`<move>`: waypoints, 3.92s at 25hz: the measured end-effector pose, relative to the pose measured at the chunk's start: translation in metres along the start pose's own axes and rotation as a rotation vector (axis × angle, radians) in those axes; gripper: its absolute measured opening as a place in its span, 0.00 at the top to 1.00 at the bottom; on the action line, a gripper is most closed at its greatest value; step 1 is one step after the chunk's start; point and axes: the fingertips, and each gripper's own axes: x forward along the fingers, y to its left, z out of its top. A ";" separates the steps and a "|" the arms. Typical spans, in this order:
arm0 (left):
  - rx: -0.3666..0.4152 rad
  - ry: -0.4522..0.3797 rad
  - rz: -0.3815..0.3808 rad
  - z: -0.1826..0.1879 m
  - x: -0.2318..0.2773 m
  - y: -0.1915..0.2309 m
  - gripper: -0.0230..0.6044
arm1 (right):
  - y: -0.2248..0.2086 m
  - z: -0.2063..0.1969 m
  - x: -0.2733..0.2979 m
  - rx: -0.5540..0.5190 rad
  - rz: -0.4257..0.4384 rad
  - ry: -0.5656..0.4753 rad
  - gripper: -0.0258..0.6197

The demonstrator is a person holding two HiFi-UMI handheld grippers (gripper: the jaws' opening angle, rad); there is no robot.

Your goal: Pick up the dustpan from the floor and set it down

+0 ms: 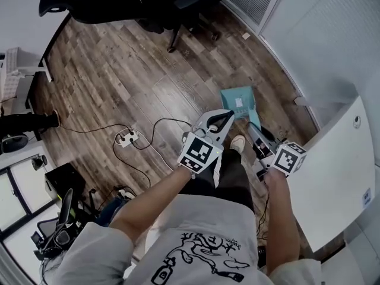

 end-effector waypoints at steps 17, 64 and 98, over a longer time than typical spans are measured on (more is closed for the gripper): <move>-0.024 0.093 -0.008 -0.076 0.040 0.015 0.97 | -0.086 -0.035 0.036 0.029 0.001 -0.019 0.86; -0.040 0.164 -0.058 -0.093 0.008 -0.024 0.97 | -0.120 -0.143 -0.009 0.033 -0.329 0.289 0.62; -0.062 -0.120 0.031 0.102 -0.070 -0.021 0.97 | 0.116 0.083 -0.092 -0.794 -0.367 -0.113 0.79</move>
